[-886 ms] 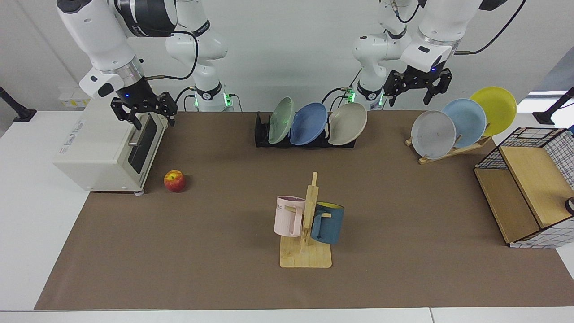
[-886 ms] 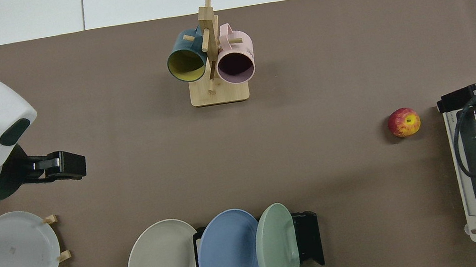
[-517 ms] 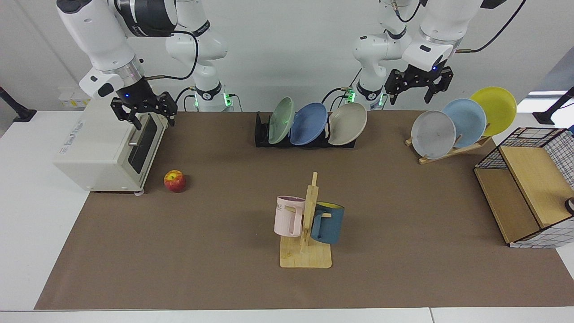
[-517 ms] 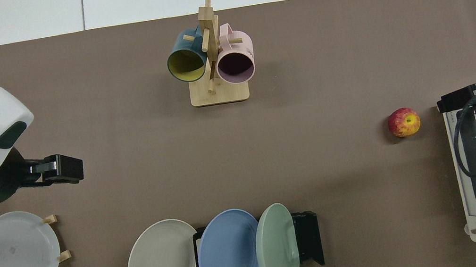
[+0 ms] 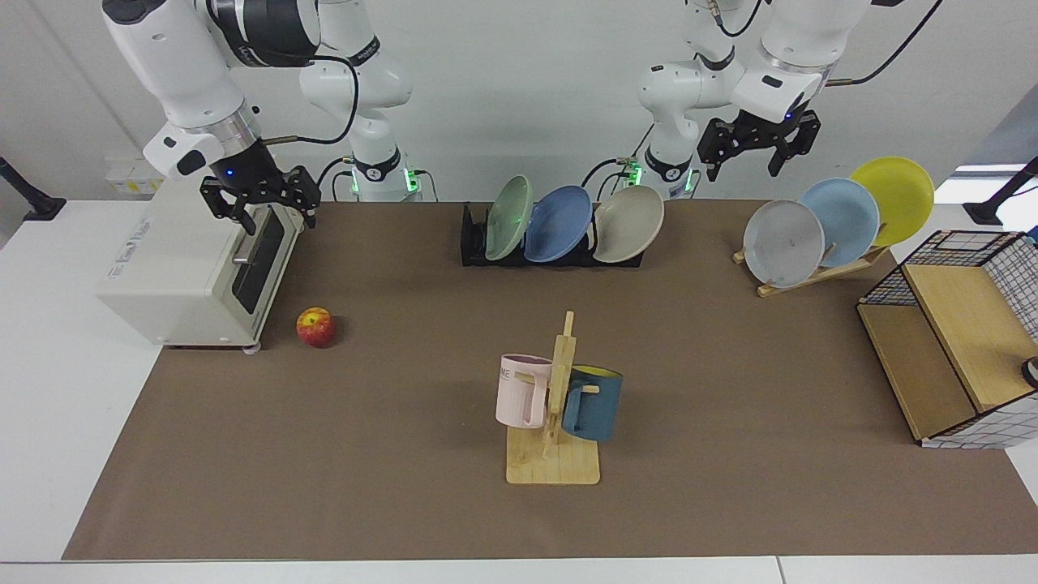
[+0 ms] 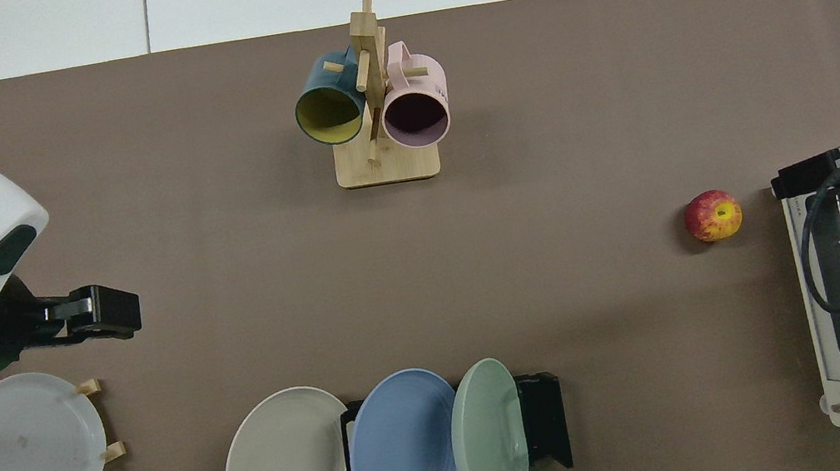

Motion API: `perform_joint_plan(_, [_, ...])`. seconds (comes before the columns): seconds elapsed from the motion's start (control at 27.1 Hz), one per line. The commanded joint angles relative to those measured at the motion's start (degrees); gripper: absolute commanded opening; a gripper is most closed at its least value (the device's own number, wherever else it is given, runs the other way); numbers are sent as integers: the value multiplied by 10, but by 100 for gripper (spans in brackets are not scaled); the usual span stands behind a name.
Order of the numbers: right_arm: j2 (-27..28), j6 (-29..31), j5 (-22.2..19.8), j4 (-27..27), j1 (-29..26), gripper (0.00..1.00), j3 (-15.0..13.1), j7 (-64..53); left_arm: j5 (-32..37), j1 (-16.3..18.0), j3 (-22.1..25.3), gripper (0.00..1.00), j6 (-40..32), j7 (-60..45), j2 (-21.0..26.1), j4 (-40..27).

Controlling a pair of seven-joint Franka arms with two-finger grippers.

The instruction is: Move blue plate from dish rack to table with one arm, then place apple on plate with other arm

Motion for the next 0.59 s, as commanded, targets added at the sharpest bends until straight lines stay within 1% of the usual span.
perform_joint_plan(0.0, [-4, -10, -1, 2, 0, 100, 2, 13, -1, 4, -4, 100, 9, -6, -6, -6])
perform_joint_plan(0.11, [-4, -10, -1, 2, 0, 100, 2, 13, -9, 4, -4, 100, 12, 3, -12, -18])
perform_joint_plan(0.22, [-4, -10, -1, 2, 0, 100, 2, 13, -34, 4, -2, 100, 16, 35, -18, -28])
perform_joint_plan(0.33, [-4, -10, 0, 2, 0, 100, 2, 13, -41, 4, -2, 100, 22, 59, -32, -48])
perform_joint_plan(0.44, [-4, -10, -1, 2, 0, 100, 2, 13, -42, 4, -2, 100, 41, 71, -53, -84])
perform_joint_plan(0.55, [-4, -10, -1, 2, 0, 100, 2, 13, -60, 3, -3, 100, 73, 89, -89, -140])
